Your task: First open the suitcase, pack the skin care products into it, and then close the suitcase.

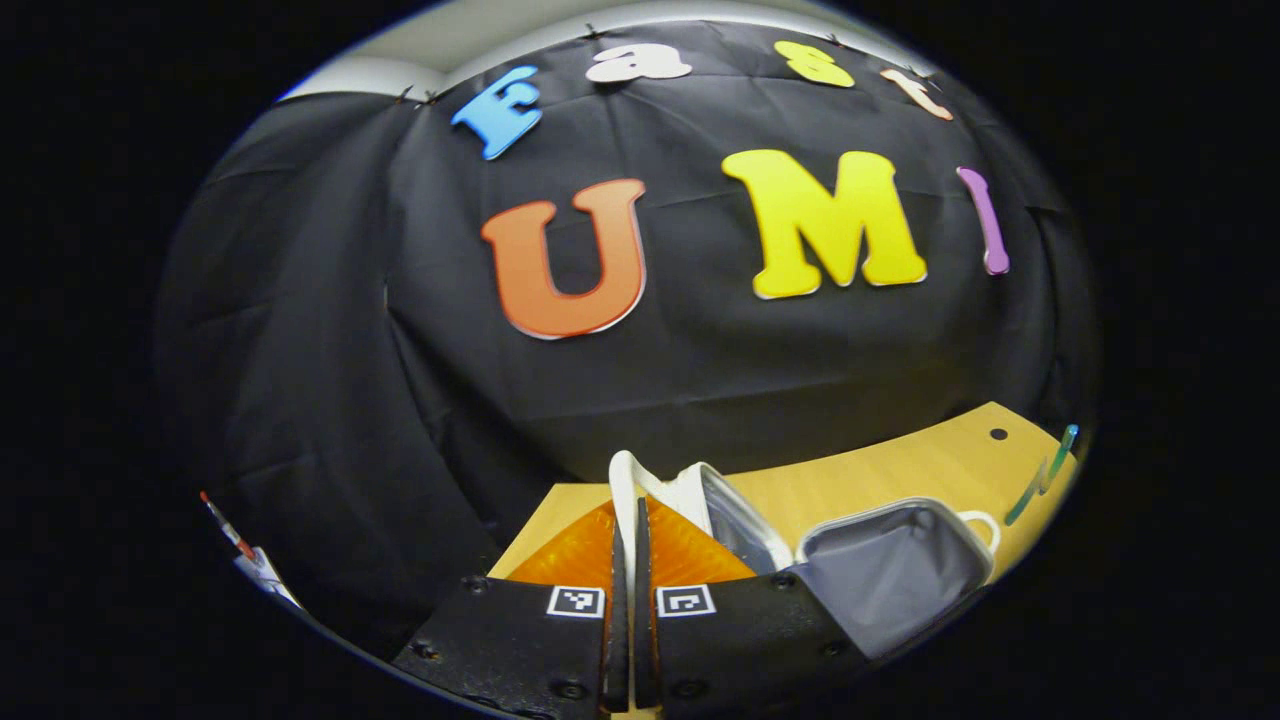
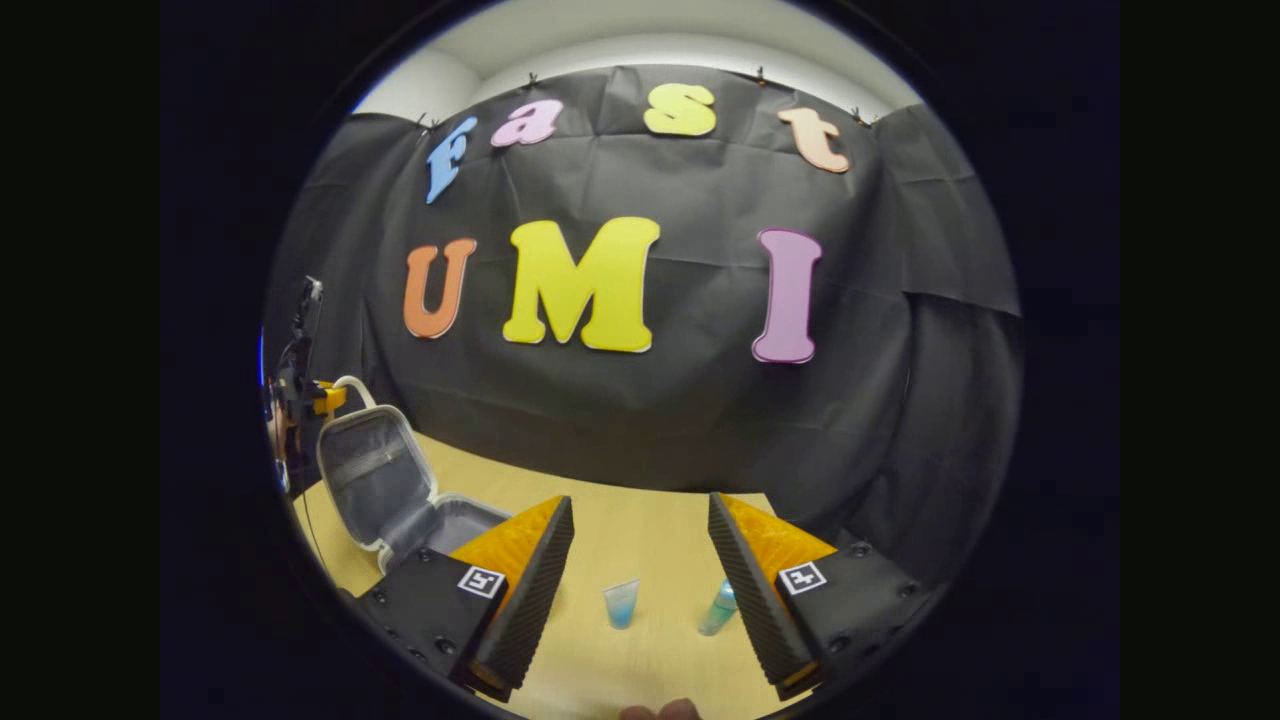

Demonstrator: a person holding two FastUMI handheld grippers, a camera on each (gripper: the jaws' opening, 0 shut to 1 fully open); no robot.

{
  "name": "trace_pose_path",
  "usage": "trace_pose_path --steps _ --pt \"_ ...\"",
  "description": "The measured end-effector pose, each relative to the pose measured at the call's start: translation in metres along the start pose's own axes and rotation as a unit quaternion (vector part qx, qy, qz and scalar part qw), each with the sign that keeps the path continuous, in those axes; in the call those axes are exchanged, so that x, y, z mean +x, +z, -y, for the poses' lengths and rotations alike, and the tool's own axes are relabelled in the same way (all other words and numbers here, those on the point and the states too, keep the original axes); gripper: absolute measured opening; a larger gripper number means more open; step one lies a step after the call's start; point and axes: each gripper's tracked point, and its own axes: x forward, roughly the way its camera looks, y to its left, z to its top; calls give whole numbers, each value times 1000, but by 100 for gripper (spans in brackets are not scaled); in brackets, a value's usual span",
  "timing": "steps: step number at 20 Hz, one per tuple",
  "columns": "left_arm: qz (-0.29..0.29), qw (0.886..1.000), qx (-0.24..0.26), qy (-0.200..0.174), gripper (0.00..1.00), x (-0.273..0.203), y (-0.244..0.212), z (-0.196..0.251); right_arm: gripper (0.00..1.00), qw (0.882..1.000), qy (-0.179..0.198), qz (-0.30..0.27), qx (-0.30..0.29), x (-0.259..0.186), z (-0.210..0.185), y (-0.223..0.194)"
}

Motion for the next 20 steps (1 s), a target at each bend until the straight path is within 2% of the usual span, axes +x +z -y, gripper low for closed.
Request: trace_pose_path --steps 2,4,8,11,15,16,17,18,20 --pt "-42 998 -36 8 5 24 -48 -29 81 1000 0 -13 -9 4 -15 -4" --pt "-91 992 -89 8 6 39 -96 -43 81 999 -7 -22 -24 8 -24 -6" --pt "-159 976 -146 -5 7 65 -147 -30 81 998 -12 -36 -49 11 -40 -10" --pt "-172 970 -173 -18 8 71 -166 -26 80 997 -11 -48 -54 13 -49 -17" --pt "-172 965 -197 -18 17 72 -176 -27 81 997 -13 -54 -50 15 -55 -22" --pt "-172 967 -189 -12 9 72 -178 -30 81 997 -14 -55 -49 16 -54 -22" --pt "-174 969 -178 -3 26 72 -181 -34 81 997 -14 -55 -47 17 -54 -24" --pt "-173 970 -170 10 38 69 -180 -40 81 997 -15 -55 -45 17 -53 -24" --pt "-160 972 -170 18 49 61 -168 -46 81 998 -18 -50 -41 17 -47 -22"
